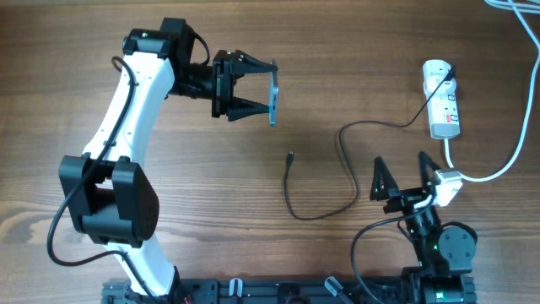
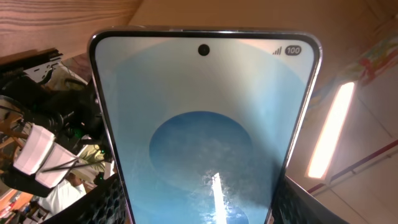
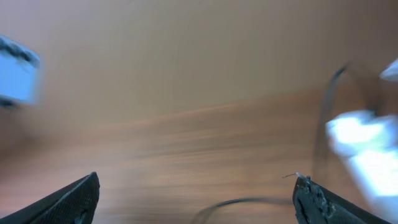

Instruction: Plug charger to phone and switch on socket

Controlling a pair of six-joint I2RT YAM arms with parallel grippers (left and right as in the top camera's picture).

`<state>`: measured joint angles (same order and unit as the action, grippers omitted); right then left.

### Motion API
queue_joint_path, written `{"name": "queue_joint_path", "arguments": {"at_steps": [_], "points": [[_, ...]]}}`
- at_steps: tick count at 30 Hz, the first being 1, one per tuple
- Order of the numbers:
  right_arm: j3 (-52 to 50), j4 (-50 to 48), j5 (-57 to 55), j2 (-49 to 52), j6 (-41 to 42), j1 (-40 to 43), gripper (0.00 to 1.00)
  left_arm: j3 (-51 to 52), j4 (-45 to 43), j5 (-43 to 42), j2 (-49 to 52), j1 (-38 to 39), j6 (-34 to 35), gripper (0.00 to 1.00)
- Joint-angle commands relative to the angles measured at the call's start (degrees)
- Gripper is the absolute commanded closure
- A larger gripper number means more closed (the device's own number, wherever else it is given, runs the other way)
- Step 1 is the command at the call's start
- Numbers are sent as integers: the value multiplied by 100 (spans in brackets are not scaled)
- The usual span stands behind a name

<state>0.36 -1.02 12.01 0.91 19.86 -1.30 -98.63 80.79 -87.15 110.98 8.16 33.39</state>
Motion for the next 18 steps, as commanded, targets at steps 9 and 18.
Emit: {"name": "queue_joint_path", "arguments": {"at_steps": [9, 18], "points": [[525, -2374, 2011, 15, 3250, 26, 0, -125, 9, -321, -181, -20, 13, 41], [4535, 3069, 896, 2022, 345, 26, 0, -125, 9, -321, -181, -20, 13, 41]]}}
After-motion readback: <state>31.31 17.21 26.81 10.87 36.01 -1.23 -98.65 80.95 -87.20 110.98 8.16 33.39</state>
